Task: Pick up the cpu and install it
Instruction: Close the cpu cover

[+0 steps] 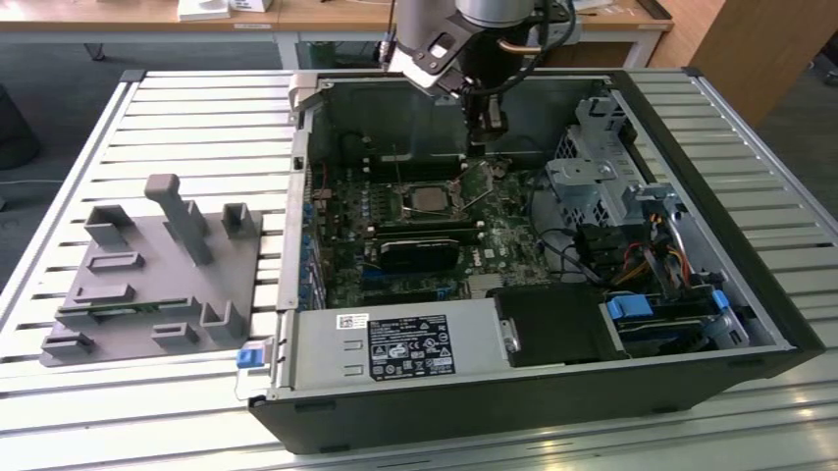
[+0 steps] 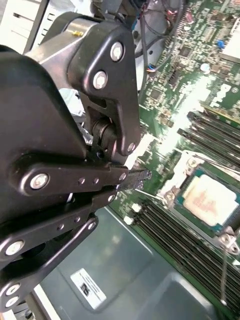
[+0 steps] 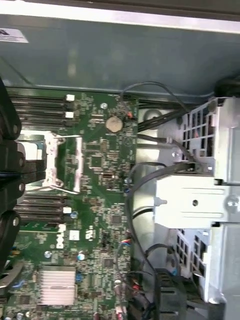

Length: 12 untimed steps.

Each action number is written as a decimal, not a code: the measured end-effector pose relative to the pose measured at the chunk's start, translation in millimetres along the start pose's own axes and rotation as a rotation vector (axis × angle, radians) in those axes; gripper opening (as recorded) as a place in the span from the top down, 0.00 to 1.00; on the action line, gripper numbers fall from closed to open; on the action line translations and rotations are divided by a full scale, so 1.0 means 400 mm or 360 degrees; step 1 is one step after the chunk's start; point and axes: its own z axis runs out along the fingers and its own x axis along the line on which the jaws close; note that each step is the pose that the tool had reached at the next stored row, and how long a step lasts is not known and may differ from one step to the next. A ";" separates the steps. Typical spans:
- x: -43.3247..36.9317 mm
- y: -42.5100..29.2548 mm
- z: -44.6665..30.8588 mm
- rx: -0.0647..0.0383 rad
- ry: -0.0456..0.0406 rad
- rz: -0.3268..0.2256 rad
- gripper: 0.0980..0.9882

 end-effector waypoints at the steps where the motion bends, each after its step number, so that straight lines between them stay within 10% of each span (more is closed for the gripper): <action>1: 0.000 0.007 0.001 0.0000 0.0000 0.0000 0.99; 12: 0.000 0.044 0.040 0.0000 0.0003 0.0000 0.99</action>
